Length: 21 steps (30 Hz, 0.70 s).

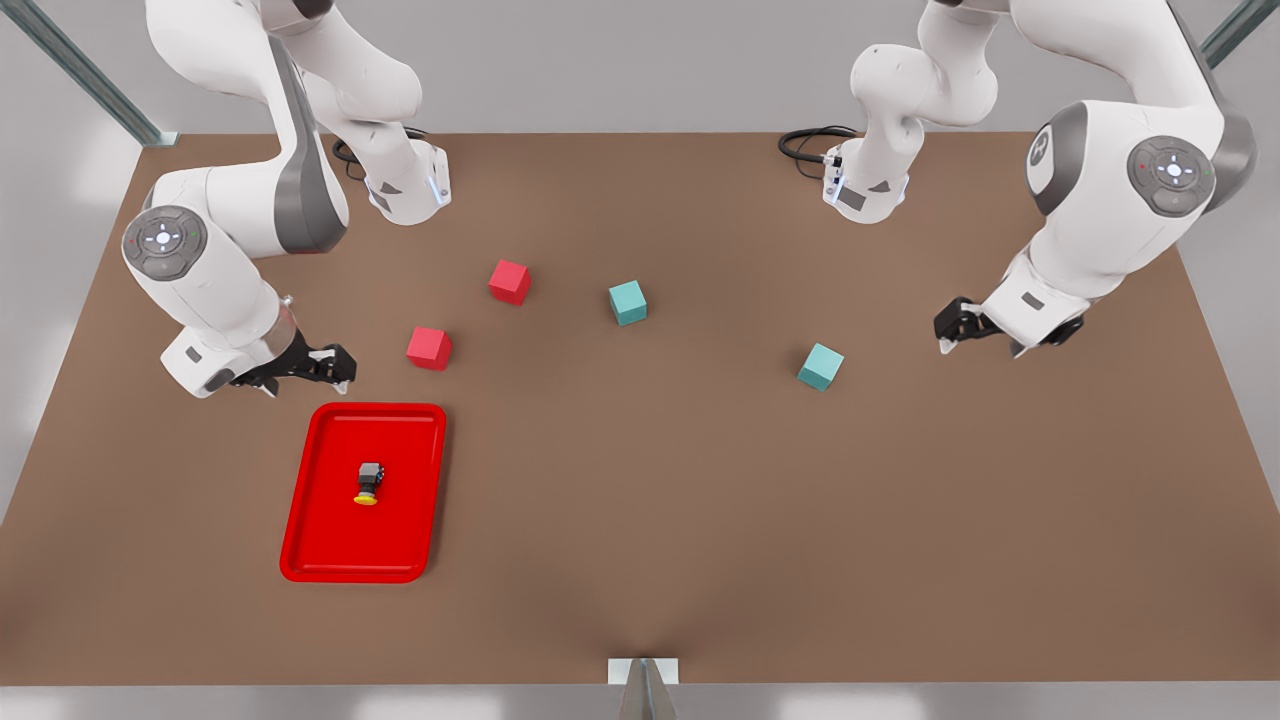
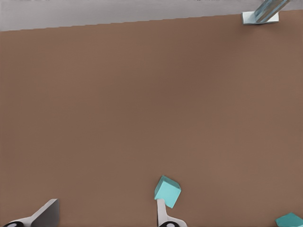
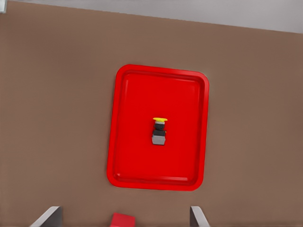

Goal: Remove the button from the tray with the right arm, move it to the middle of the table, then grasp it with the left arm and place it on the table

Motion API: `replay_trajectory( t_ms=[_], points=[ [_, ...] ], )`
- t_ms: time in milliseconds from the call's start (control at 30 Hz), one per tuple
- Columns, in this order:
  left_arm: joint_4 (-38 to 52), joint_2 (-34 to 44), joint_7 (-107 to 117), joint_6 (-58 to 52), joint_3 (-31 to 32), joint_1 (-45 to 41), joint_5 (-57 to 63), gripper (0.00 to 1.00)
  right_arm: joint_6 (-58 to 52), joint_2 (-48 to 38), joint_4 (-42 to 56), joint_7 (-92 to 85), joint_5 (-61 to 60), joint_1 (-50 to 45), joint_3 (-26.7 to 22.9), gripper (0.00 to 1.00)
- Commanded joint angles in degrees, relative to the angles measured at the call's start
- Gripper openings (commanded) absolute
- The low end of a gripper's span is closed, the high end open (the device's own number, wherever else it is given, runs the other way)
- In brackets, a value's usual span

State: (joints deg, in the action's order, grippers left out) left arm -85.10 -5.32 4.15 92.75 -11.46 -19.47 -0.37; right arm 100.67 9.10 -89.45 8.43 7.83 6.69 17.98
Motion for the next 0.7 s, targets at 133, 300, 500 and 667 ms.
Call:
replay_trajectory(
  t_ms=[133,300,500,667],
  points=[
    [0.11,-1.62,2.44,1.64,-0.05,-0.39,0.10,1.00,-2.23,1.88,2.09,2.65,-1.41,-0.10,-0.05,1.00],
    [0.11,-5.57,2.61,3.14,-0.05,-0.74,-0.07,1.00,-11.99,11.89,5.25,-1.12,-3.08,-0.10,0.57,1.00],
    [0.02,-6.98,2.53,4.90,-0.05,-1.01,-0.07,1.00,-2.06,24.12,7.98,-3.50,-2.20,5.88,0.13,1.00],
    [0.02,-7.33,2.53,5.34,-0.05,-1.01,-0.16,1.00,11.38,29.48,7.72,-5.61,7.11,5.35,0.04,1.00]
  ],
)
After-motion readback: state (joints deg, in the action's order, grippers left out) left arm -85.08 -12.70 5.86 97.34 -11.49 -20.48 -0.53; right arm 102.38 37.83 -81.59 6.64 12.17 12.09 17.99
